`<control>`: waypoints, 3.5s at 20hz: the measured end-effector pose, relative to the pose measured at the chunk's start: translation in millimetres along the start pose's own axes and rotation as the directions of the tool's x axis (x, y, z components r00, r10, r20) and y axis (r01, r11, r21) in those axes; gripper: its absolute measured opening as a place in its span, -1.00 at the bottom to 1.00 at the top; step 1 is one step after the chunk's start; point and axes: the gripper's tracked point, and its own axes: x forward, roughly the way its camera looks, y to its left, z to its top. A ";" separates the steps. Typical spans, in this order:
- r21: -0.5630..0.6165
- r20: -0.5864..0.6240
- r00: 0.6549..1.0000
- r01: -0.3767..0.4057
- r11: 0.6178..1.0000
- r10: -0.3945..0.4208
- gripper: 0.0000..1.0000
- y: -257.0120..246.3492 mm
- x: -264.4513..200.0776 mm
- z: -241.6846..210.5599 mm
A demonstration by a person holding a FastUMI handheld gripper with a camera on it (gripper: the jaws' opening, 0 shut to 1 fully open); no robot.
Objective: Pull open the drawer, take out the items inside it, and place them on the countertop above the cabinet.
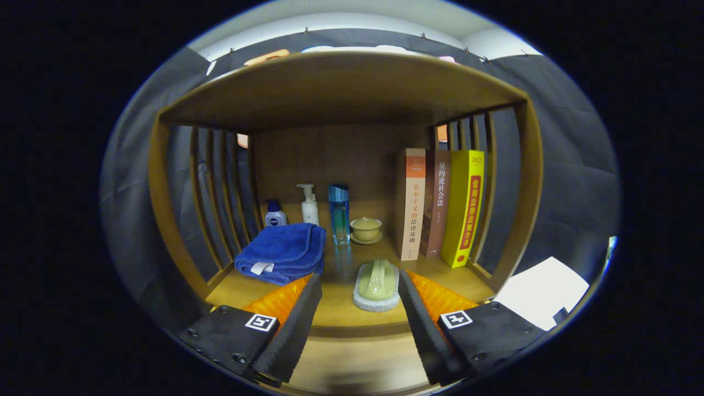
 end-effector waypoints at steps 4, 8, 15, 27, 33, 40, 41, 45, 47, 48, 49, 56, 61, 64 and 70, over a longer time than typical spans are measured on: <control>-0.056 0.091 0.996 0.021 0.998 -0.016 0.90 2.1 -56.5 8.6; -0.103 0.140 0.990 0.027 0.994 -0.012 0.93 7.9 -101.6 4.7; -0.145 0.162 0.987 0.043 0.989 -0.020 0.97 20.1 -155.8 -29.2; -0.122 0.157 0.984 0.101 0.987 -0.082 0.97 3.1 -206.8 -104.2; -0.118 0.111 0.992 0.080 0.990 -0.067 0.97 15.6 -201.4 -145.6; -0.094 0.031 0.997 0.075 0.993 -0.072 0.97 21.8 -170.2 -186.3; -0.092 0.020 0.996 0.084 0.992 -0.083 0.97 20.1 -166.9 -191.1; -0.079 0.020 0.996 0.084 0.993 -0.082 0.95 21.7 -158.7 -194.8; -0.071 0.027 0.996 0.084 0.994 -0.082 0.94 22.6 -158.8 -193.9; -0.072 0.026 0.997 0.080 0.994 -0.079 0.93 24.6 -157.2 -194.4; -0.073 0.025 0.997 0.078 0.994 -0.076 0.92 25.2 -155.9 -193.3; -0.067 0.015 0.997 0.076 0.995 -0.075 0.92 29.2 -126.6 -190.7; -0.076 0.022 0.996 0.082 0.994 -0.081 0.92 28.6 -98.1 -181.3; -0.075 0.017 0.997 0.076 0.994 -0.075 0.92 30.3 -80.0 -182.1; -0.074 0.005 0.997 0.082 0.994 -0.082 0.93 31.1 -53.2 -181.2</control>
